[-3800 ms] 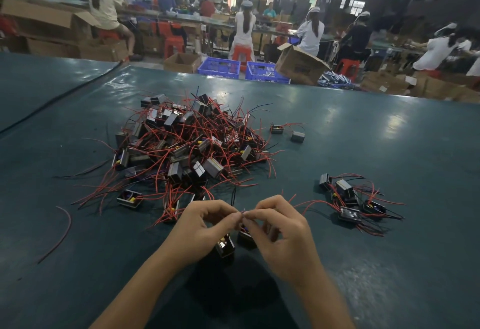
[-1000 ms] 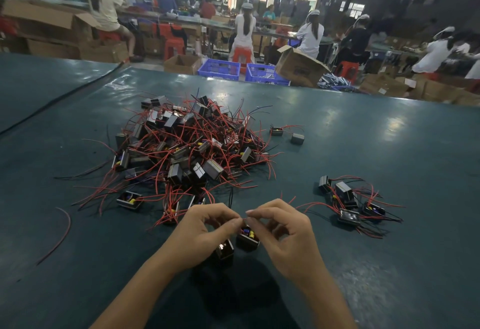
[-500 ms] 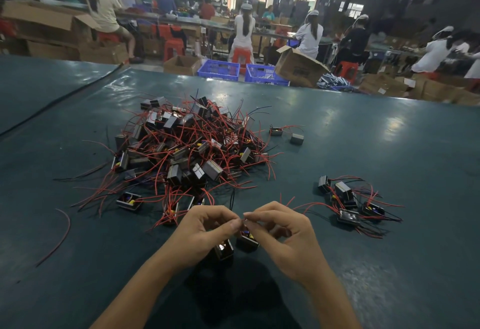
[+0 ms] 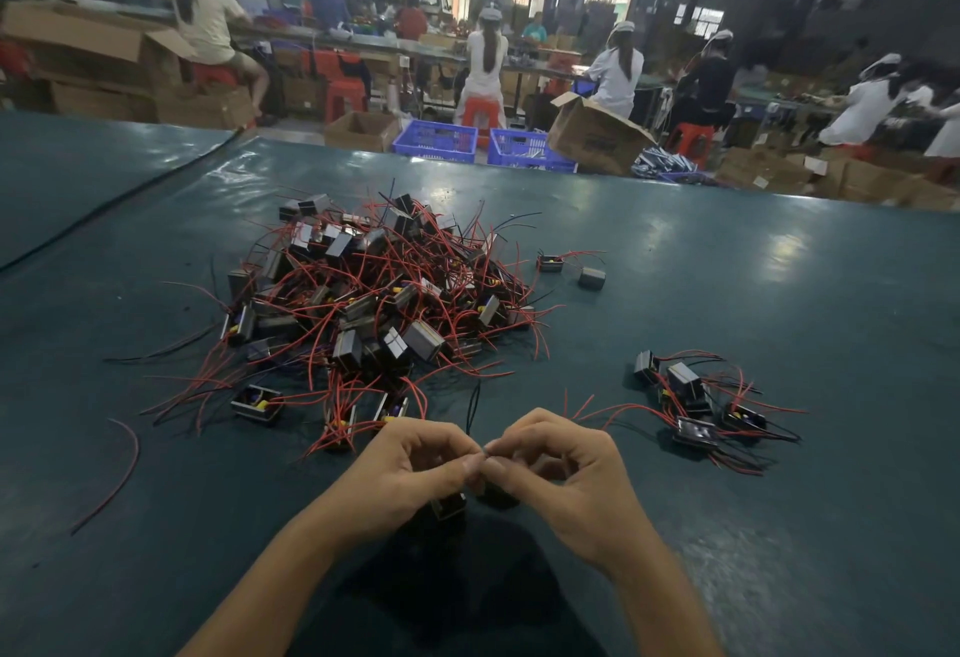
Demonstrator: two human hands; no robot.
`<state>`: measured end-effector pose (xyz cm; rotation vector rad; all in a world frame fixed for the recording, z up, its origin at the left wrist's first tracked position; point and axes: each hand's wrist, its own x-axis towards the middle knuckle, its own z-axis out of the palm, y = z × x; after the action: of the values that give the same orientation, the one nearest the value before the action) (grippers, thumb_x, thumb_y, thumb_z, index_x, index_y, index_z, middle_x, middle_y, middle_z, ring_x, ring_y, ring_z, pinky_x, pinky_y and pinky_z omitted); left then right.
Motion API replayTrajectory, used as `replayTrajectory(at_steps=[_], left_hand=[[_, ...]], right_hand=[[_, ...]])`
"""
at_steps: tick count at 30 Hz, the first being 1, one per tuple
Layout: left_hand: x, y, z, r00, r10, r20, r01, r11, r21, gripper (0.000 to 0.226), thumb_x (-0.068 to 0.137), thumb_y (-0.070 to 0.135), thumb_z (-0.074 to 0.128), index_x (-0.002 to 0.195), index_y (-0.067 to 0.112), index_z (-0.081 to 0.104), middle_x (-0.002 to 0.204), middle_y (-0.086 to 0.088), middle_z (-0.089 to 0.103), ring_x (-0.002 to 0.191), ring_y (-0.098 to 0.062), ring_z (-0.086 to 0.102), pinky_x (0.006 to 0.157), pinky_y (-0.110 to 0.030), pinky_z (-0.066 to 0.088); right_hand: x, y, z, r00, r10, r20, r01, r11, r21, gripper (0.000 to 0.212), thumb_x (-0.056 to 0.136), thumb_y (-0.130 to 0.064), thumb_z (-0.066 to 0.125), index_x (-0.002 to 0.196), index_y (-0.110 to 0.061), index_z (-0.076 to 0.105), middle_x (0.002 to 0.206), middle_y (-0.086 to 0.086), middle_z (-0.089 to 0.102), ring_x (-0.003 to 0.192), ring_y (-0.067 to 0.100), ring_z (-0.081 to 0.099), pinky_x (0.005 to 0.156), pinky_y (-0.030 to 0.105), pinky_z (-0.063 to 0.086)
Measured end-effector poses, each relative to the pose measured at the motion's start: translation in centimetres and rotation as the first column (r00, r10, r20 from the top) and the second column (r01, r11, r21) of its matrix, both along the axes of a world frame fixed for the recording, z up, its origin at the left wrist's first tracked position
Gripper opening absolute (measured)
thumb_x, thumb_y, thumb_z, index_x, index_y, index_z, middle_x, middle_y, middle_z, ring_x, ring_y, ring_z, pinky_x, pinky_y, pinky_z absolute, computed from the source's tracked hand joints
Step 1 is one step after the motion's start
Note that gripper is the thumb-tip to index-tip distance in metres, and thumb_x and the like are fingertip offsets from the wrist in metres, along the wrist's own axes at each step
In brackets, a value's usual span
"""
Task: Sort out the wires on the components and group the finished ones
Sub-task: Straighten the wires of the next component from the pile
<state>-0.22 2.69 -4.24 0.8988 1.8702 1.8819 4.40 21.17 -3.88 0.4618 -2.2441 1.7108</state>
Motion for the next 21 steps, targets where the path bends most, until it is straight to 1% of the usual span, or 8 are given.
replayTrajectory(at_steps=[3,5,7,9,11,13,16,21], left_hand=[[-0.1,0.0,-0.4,0.988,0.054,-0.147,-0.067,0.994,-0.086,0.012,0.088,0.022,0.065,0.082,0.024,0.074,0.074,0.000,0.069,0.072,-0.017,0.064,0.069,-0.030,0.051],[-0.2,0.2,-0.8,0.960,0.122,-0.252,-0.150,0.984,-0.092,0.009,0.087,0.025,0.066,0.083,0.026,0.074,0.075,0.000,0.069,0.071,-0.021,0.065,0.068,-0.036,0.053],[-0.2,0.4,-1.2,0.909,0.185,-0.373,-0.226,0.972,-0.069,0.008,0.087,0.027,0.066,0.084,0.027,0.074,0.074,0.004,0.067,0.067,-0.018,0.062,0.062,-0.035,0.051],[-0.3,0.6,-1.6,0.836,0.214,-0.505,-0.282,0.958,-0.061,0.008,0.088,0.025,0.066,0.086,0.025,0.074,0.075,0.009,0.065,0.068,-0.014,0.060,0.060,-0.034,0.049],[-0.4,0.7,-2.0,0.779,0.222,-0.586,-0.322,0.944,-0.070,0.010,0.089,0.027,0.064,0.088,0.023,0.074,0.079,0.012,0.063,0.071,-0.011,0.060,0.061,-0.034,0.050],[-0.5,0.7,-2.2,0.745,0.234,-0.624,-0.352,0.934,-0.069,0.012,0.090,0.030,0.063,0.089,0.024,0.073,0.081,0.013,0.063,0.074,-0.009,0.060,0.062,-0.034,0.050],[-0.6,0.8,-2.2,0.723,0.263,-0.638,-0.372,0.927,-0.040,0.010,0.090,0.032,0.064,0.090,0.026,0.073,0.082,0.015,0.064,0.073,-0.009,0.060,0.061,-0.032,0.050],[-0.8,0.6,-2.1,0.716,0.301,-0.630,-0.395,0.919,-0.011,0.012,0.090,0.031,0.065,0.089,0.024,0.074,0.082,0.016,0.064,0.072,-0.010,0.061,0.062,-0.023,0.047]], right_hand=[[0.0,-0.1,-0.1,0.998,-0.051,0.038,0.049,0.998,0.042,0.013,0.076,-0.042,0.077,0.075,-0.030,0.071,0.069,-0.007,0.064,0.059,0.007,0.054,0.052,0.021,0.042],[-0.1,-0.2,-0.3,0.987,-0.095,0.128,0.092,0.995,0.029,0.015,0.076,-0.041,0.076,0.073,-0.027,0.070,0.063,-0.004,0.064,0.055,0.007,0.054,0.051,0.021,0.042],[-0.3,-0.3,-0.3,0.960,-0.115,0.254,0.127,0.991,-0.031,0.013,0.079,-0.031,0.077,0.070,-0.023,0.071,0.058,-0.001,0.064,0.051,0.008,0.055,0.050,0.021,0.043],[-0.4,-0.4,-0.2,0.910,-0.100,0.402,0.159,0.980,-0.116,0.019,0.084,-0.019,0.076,0.066,-0.019,0.071,0.052,0.001,0.061,0.046,0.010,0.054,0.046,0.021,0.042],[-0.4,-0.6,-0.2,0.854,-0.062,0.517,0.184,0.965,-0.189,0.022,0.086,-0.017,0.073,0.065,-0.015,0.068,0.051,0.002,0.058,0.044,0.010,0.053,0.044,0.020,0.041],[-0.4,-0.7,-0.1,0.820,-0.025,0.571,0.199,0.949,-0.244,0.022,0.088,-0.017,0.070,0.066,-0.013,0.066,0.051,-0.001,0.057,0.044,0.008,0.055,0.043,0.019,0.042],[-0.4,-1.0,0.2,0.817,-0.005,0.576,0.211,0.933,-0.291,0.022,0.088,-0.018,0.070,0.067,-0.013,0.066,0.052,-0.001,0.056,0.044,0.008,0.055,0.043,0.019,0.043],[-0.4,-0.9,0.3,0.856,-0.066,0.513,0.215,0.948,-0.235,0.020,0.087,-0.021,0.070,0.069,-0.012,0.069,0.056,0.000,0.061,0.047,0.009,0.055,0.043,0.021,0.045]])
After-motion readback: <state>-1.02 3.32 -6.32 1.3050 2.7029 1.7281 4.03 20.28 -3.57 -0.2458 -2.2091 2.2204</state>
